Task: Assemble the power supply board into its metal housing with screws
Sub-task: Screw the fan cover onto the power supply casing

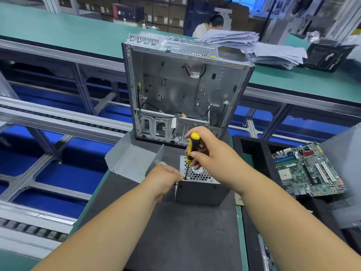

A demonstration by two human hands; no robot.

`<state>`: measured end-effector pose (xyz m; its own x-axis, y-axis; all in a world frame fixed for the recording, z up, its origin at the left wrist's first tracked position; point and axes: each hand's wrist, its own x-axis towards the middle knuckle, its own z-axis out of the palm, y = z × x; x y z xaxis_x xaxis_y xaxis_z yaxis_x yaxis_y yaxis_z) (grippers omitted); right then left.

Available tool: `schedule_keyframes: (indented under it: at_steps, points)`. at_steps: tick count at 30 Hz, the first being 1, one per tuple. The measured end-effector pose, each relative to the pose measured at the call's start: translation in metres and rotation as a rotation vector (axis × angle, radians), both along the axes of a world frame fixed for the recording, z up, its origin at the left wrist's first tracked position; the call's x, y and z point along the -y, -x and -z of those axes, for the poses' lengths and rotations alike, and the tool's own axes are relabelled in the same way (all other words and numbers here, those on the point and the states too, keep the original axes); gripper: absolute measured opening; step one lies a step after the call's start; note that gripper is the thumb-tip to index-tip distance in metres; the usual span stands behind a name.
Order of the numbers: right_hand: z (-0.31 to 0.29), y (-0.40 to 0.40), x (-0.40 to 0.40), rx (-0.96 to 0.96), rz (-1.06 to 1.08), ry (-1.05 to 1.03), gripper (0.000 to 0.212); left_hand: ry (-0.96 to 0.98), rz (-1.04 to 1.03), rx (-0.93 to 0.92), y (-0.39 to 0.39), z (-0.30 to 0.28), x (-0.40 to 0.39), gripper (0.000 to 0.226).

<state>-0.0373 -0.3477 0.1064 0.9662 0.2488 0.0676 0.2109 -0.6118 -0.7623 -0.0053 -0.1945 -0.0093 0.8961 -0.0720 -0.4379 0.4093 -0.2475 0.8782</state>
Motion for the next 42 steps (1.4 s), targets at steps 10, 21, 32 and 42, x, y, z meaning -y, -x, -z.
schedule_keyframes:
  at_steps: [10, 21, 32, 42]
  points:
    - [0.009, -0.012, 0.009, -0.079, -0.011, -0.222, 0.023, 0.001, 0.024, -0.019, -0.001, 0.002, -0.002, 0.006]
    - [0.022, -0.001, -0.007, 0.178, 0.285, 0.015, 0.035, 0.005, 0.015, -0.032, -0.002, 0.001, -0.002, 0.005]
    - [0.006, -0.005, 0.006, -0.122, 0.01, -0.227, 0.026, 0.028, 0.006, -0.027, 0.0, 0.002, -0.002, 0.005]
    - [0.018, -0.008, 0.002, -0.029, 0.176, -0.182, 0.019, 0.051, -0.005, -0.034, 0.001, 0.001, -0.002, 0.009]
